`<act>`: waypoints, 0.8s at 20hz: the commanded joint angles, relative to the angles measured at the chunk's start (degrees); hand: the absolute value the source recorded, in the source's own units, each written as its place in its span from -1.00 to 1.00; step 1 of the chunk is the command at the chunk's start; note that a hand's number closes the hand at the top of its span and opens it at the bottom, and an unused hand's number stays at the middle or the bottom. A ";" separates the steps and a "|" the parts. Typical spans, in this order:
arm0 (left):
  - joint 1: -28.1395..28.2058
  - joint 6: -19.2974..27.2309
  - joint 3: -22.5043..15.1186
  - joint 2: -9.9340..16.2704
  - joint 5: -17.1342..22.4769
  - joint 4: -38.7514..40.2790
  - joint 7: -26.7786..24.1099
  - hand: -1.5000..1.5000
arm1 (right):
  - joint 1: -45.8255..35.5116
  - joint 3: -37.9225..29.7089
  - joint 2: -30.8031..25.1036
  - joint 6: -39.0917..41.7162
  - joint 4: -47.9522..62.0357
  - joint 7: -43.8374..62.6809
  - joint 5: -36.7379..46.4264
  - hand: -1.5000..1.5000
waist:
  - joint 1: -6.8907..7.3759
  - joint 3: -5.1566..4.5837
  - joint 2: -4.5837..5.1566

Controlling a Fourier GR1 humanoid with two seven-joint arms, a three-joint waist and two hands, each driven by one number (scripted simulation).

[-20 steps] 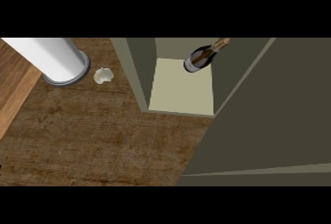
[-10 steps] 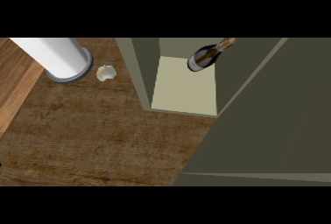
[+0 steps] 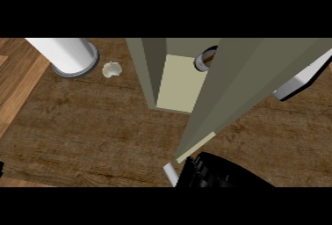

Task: Pick up the wine, place it into the cabinet and close the cabinet

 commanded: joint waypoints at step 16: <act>-6.04 -1.13 -1.98 -1.66 -0.81 -0.09 1.96 1.00 | -44.19 -10.11 4.52 -22.12 41.10 0.37 9.77 1.00 | 4.09 0.32 1.94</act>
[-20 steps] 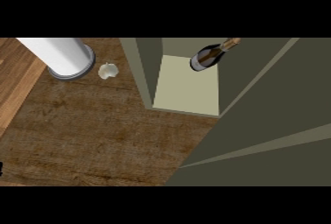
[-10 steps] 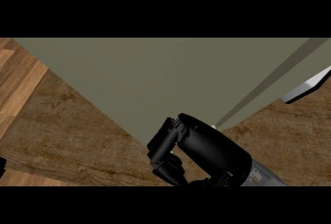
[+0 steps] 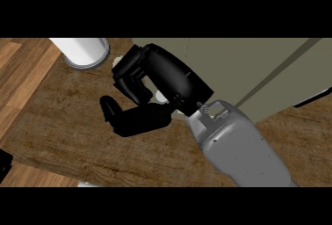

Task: Pick up the wine, place it into the cabinet and close the cabinet

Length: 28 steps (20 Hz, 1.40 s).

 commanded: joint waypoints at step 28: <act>-1.30 0.27 0.75 -1.73 -0.24 3.03 0.01 1.00 | -9.93 -9.82 -7.26 -2.10 30.87 -8.78 -12.60 1.00 | -3.67 0.56 1.93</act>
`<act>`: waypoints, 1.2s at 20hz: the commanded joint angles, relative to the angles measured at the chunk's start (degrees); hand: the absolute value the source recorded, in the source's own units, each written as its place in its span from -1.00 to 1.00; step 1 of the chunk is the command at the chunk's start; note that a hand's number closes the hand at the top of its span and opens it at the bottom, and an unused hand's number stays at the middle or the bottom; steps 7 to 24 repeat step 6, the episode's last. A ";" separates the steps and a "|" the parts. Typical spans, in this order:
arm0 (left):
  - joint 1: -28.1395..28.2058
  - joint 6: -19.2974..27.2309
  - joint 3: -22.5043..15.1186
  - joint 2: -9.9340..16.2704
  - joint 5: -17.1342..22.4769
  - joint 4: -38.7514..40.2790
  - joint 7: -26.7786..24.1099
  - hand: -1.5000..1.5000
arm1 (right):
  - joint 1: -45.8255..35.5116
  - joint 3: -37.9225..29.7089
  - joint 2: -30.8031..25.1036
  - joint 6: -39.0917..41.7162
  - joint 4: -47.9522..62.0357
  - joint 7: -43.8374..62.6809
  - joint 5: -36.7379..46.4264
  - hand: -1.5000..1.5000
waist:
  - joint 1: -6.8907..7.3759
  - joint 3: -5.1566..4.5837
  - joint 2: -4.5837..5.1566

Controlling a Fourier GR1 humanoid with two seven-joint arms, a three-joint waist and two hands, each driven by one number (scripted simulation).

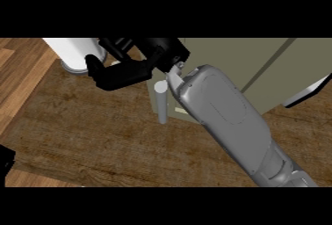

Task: Pick up the wine, place it into the cabinet and close the cabinet

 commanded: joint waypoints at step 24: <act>0.87 -0.06 0.38 -0.03 -0.42 0.42 -0.61 1.00 | 3.50 -6.34 -7.27 0.08 11.54 -4.85 0.57 1.00 | -3.19 1.59 3.68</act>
